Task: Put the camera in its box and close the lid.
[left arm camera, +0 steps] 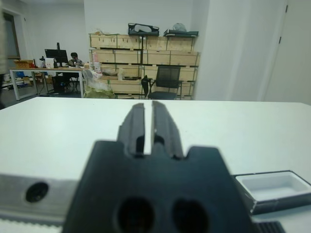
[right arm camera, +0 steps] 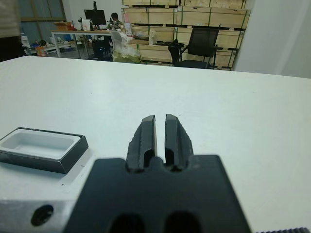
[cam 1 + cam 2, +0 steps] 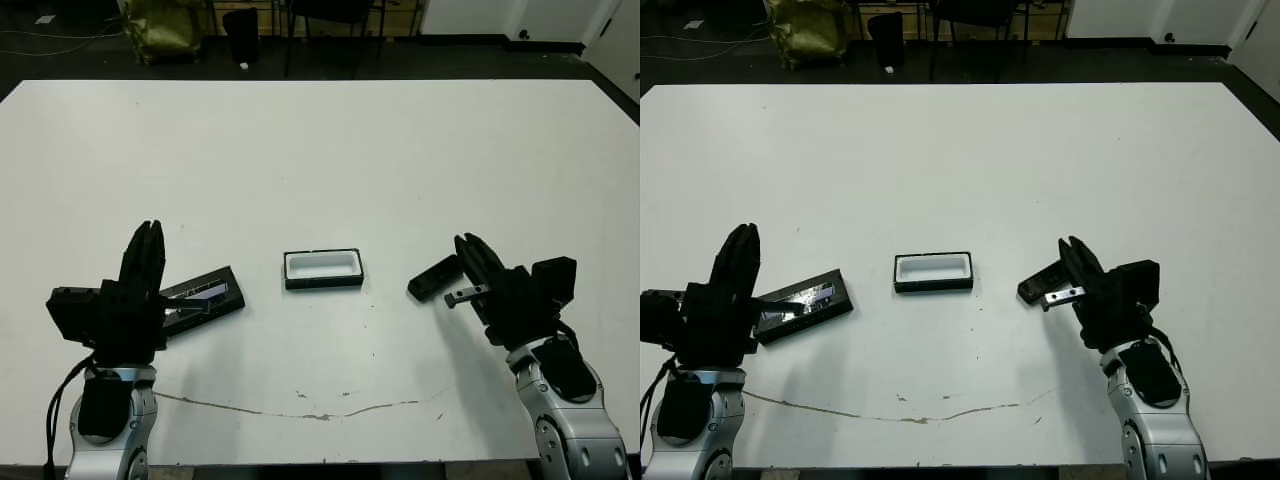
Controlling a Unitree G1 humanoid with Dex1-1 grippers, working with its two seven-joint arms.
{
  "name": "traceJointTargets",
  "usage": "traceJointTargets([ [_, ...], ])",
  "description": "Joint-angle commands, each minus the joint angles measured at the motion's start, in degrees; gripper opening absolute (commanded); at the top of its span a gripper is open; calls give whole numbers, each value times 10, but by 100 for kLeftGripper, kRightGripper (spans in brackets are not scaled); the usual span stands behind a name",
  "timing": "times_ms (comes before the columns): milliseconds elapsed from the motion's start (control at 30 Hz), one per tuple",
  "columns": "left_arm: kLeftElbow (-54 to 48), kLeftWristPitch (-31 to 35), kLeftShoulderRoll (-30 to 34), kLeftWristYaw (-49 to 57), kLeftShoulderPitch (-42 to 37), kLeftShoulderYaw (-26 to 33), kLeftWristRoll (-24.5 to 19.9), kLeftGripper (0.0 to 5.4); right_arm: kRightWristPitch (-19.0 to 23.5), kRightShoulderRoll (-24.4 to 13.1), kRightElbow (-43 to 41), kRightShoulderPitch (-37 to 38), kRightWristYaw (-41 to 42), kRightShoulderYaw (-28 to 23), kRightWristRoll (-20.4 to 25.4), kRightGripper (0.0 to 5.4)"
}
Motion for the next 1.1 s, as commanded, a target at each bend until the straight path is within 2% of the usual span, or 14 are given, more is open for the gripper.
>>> traceJointTargets([
  [33,-1,7,3,-1,11,-2,6,3,14,-4,-6,16,-1,-3,2,0],
  [233,3,8,0,3,5,-6,7,3,-1,-11,13,9,10,-4,2,0],
  [367,4,12,8,2,4,2,6,3,9,-22,3,-3,17,-1,1,0],
  [533,16,-7,6,-2,5,7,2,3,26,-75,-21,-56,47,-21,9,0],
  [633,18,-10,5,-3,5,6,2,3,25,-118,-2,-121,82,-37,17,0],
  [700,21,-13,4,-4,4,5,0,3,48,-145,14,-176,93,-39,16,0],
  [733,20,-11,4,-4,3,4,-2,3,59,-158,27,-207,99,-38,14,0],
  [867,19,-7,7,-5,1,4,-1,3,47,-209,111,-322,146,-10,-17,0],
  [1033,13,-1,6,-2,2,4,4,3,-30,-243,264,-445,211,49,-84,0],
  [1100,11,0,5,-2,2,4,3,3,-37,-247,322,-485,231,72,-107,0],
])
